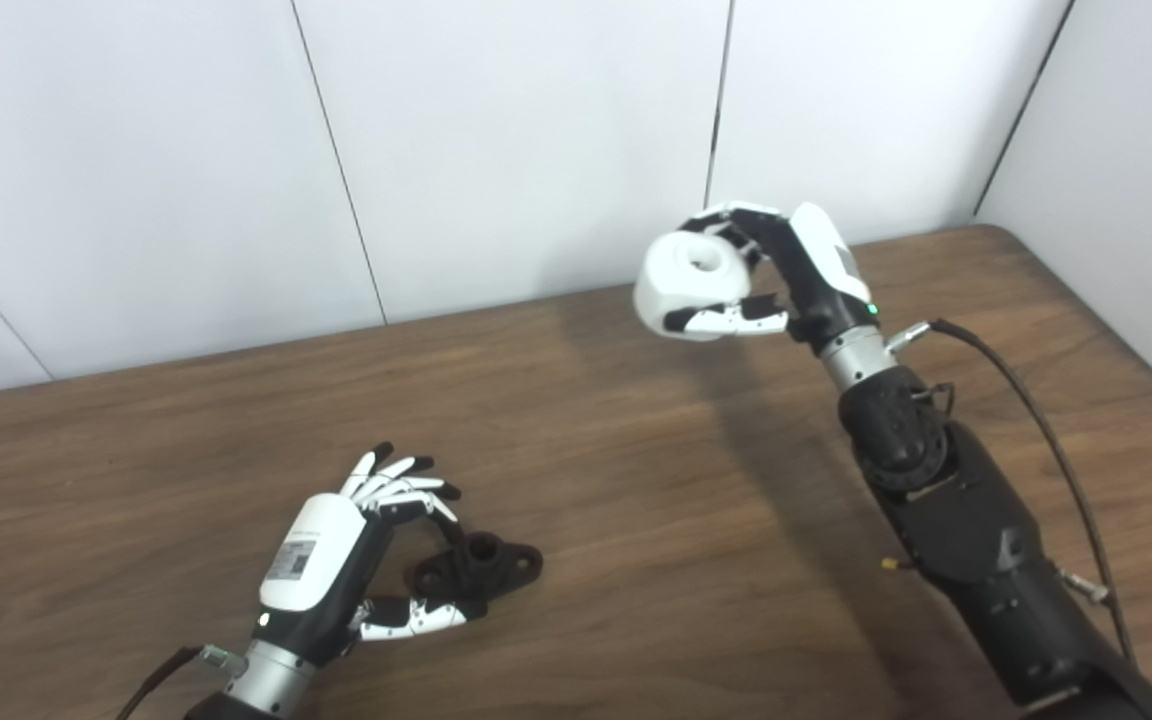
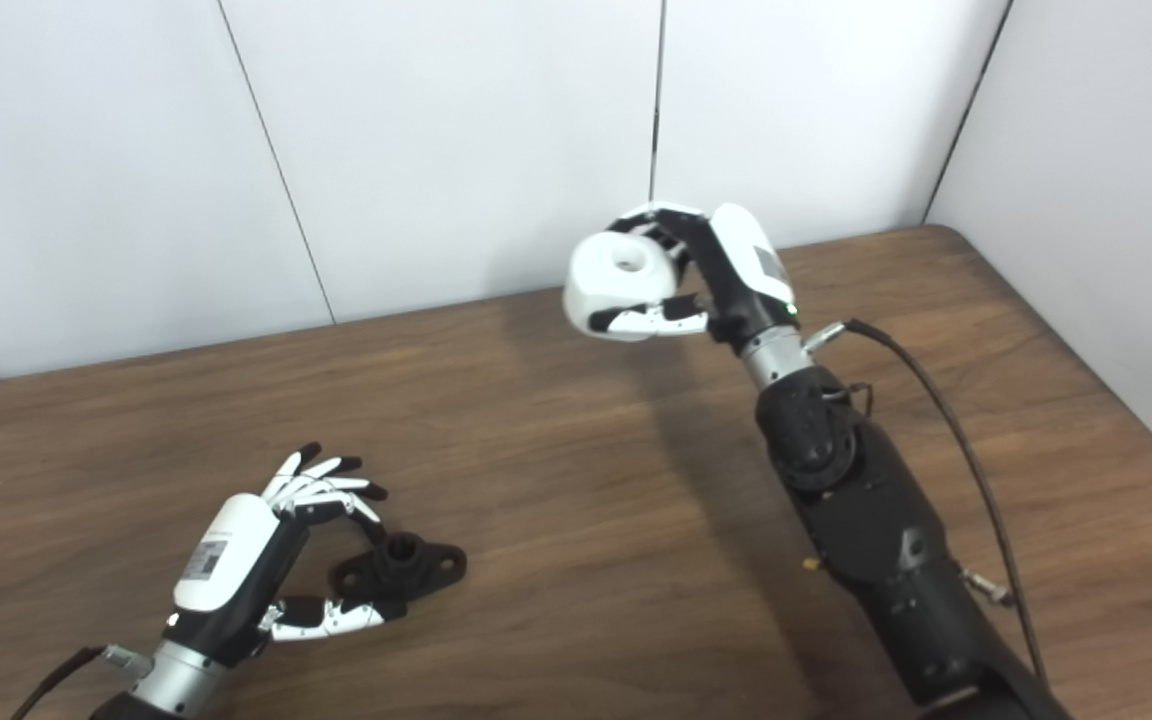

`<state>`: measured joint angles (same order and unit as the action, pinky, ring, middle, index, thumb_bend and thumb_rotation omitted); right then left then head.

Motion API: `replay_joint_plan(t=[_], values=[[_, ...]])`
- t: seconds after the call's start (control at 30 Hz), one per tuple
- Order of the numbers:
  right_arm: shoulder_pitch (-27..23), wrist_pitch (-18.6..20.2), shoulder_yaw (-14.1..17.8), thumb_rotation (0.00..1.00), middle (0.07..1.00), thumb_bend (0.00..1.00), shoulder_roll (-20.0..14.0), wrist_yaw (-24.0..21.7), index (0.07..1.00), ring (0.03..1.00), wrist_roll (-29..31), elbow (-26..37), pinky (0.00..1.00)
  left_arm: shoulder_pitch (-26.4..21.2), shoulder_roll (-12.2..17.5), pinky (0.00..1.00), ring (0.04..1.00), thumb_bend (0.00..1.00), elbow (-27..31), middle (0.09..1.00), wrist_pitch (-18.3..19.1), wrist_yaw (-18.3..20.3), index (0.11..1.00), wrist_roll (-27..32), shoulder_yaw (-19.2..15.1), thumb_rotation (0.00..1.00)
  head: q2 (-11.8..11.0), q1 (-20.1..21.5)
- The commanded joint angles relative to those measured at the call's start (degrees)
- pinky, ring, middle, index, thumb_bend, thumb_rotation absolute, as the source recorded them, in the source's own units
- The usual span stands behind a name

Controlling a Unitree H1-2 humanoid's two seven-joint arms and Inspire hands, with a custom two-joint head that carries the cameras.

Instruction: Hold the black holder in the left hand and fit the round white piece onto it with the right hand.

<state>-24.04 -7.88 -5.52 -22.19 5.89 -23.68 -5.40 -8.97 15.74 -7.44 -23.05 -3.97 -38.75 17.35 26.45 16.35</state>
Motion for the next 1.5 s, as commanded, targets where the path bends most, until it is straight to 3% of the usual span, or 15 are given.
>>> replay_joint_plan(t=[0.0, 0.17, 0.23, 0.33, 0.47, 0.67, 0.8, 1.47], values=[[-0.7, -1.3, 0.0, 0.23, 0.451, 0.46, 0.6, -1.2, 0.608, 0.315, 0.9, 5.1, 0.24, 3.8, -0.9, 1.00, 0.881, 0.52, -3.6, 0.737, 0.2, -1.4, 0.484, -0.4, 0.9, 0.06, 0.2, -0.2], [1.4, -1.8, -0.4, 0.20, 0.406, 0.46, 2.2, -4.6, 0.607, 0.280, 1.9, 10.5, 0.22, 3.8, -1.5, 1.00, 0.880, 0.52, -3.3, 0.737, 0.9, -1.4, 0.484, -0.8, 0.9, 0.06, 0.5, -1.6], [2.0, -2.2, -0.6, 0.24, 0.508, 0.46, 2.7, -5.7, 0.598, 0.400, 1.8, 12.1, 0.31, 3.9, -1.7, 1.00, 0.880, 0.52, -3.0, 0.738, 1.5, -1.1, 0.484, -0.8, 1.0, 0.06, 0.7, -2.1], [3.0, -1.2, -0.9, 0.24, 0.566, 0.45, 3.1, -7.7, 0.593, 0.458, 2.2, 14.9, 0.35, 4.0, -2.1, 1.00, 0.877, 0.52, -2.7, 0.737, 2.0, -1.2, 0.483, -1.2, 1.3, 0.06, 1.2, -3.0], [4.5, -0.5, -1.3, 0.24, 0.595, 0.45, 3.1, -10.5, 0.588, 0.503, 3.2, 18.6, 0.39, 4.1, -2.9, 1.00, 0.883, 0.52, -1.9, 0.738, 3.3, -0.8, 0.483, -1.3, 1.6, 0.06, 3.0, -5.6], [6.2, -0.2, -1.3, 0.20, 0.592, 0.45, 2.7, -14.4, 0.580, 0.487, 6.0, 23.1, 0.37, 4.2, -3.9, 1.00, 0.886, 0.52, -0.1, 0.737, 5.6, 0.1, 0.483, -1.8, 2.5, 0.06, 5.5, -8.2], [6.8, -0.3, -1.2, 0.15, 0.590, 0.49, 2.6, -16.3, 0.497, 0.528, 7.5, 24.5, 0.43, 4.2, -4.3, 1.00, 0.881, 0.52, 0.4, 0.734, 6.1, 0.0, 0.483, -1.9, 3.0, 0.06, 6.5, -9.2], [7.2, -1.6, -4.1, 0.14, 0.590, 0.50, 2.9, -23.6, 0.492, 0.553, 9.0, 24.8, 0.46, 4.0, -6.2, 1.00, 0.886, 0.52, 1.5, 0.731, 8.6, 1.2, 0.483, -2.9, 5.4, 0.06, 8.2, -9.7]])
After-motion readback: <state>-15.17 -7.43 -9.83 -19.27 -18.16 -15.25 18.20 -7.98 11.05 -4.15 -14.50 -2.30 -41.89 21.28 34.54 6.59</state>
